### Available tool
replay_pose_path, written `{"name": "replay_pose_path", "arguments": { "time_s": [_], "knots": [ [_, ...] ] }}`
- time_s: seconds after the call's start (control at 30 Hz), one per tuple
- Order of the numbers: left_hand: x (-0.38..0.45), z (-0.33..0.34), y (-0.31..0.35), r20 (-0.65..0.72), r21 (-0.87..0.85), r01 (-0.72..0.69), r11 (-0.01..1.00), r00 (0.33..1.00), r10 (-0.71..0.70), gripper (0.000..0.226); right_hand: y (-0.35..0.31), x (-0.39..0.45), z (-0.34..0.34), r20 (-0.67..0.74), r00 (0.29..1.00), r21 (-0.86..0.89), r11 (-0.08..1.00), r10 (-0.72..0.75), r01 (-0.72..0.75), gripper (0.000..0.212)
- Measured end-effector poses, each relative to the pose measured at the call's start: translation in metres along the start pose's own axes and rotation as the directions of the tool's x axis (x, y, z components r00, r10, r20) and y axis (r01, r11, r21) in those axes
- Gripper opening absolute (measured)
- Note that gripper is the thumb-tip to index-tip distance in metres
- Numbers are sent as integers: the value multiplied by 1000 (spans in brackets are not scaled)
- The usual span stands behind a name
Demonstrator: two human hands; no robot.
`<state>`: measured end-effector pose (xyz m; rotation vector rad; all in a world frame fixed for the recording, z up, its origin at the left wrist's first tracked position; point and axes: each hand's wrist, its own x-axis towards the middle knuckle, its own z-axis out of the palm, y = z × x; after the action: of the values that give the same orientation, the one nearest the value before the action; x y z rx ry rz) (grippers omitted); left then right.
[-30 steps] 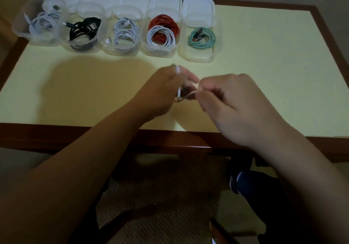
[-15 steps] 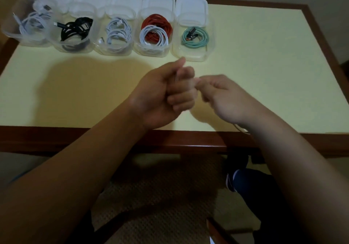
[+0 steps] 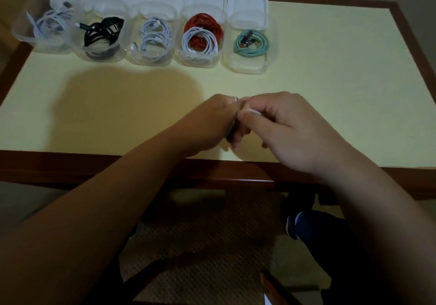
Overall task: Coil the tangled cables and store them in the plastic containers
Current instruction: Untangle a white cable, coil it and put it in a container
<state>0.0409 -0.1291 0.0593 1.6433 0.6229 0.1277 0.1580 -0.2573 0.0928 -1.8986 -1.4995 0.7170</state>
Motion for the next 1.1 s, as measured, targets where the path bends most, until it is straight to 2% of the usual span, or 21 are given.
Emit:
{"name": "replay_pose_path", "arguments": {
  "time_s": [0.13,0.3,0.4,0.43,0.5,0.53,0.6,0.67,0.7,0.73,0.83,0.97,1.0,1.03,1.1],
  "knots": [
    [-1,5,7,217,-297,153,942,972,-90,57,14,3,-7,-153,988,43,999,-16,23,28],
    [0,-9,9,426,-270,276,922,893,-142,60,20,5,-5,-137,991,119,993,-3,20,18],
    [-2,-19,9,527,-270,346,898,834,-163,59,29,4,-13,-73,986,232,964,151,-131,48],
    [-2,-21,9,552,-330,361,872,823,-132,56,31,5,-17,-24,983,285,944,182,-168,47],
    [-2,-23,10,582,-525,392,756,813,-18,52,32,5,-20,109,983,319,931,149,-177,28],
    [-1,-24,9,568,-632,403,662,822,42,51,31,5,-19,162,979,305,937,126,-171,23],
    [2,-27,4,488,-813,399,424,864,124,51,28,6,-10,226,966,286,940,124,-187,28],
    [4,-27,2,386,-913,360,192,915,121,48,23,8,2,282,946,326,911,161,-253,35],
    [4,-24,2,321,-943,311,117,943,83,44,20,9,7,310,933,340,896,180,-286,37],
    [4,-19,3,232,-969,229,89,973,20,41,18,12,11,331,921,335,886,206,-319,39],
    [6,-7,8,-17,-993,-5,119,995,-101,38,12,16,19,348,896,286,879,275,-381,36],
    [8,-18,7,-151,-987,-144,71,983,-100,45,4,14,22,369,904,180,938,213,-295,48],
    [9,-19,6,-177,-979,-164,122,979,-100,45,1,13,23,352,916,157,953,190,-258,49],
    [10,-18,4,-203,-960,-178,217,974,-101,45,-2,12,24,332,927,126,966,174,-226,49],
    [11,-12,1,-239,-856,-165,490,967,-92,46,-6,10,26,291,944,61,981,158,-183,49]
  ]
}}
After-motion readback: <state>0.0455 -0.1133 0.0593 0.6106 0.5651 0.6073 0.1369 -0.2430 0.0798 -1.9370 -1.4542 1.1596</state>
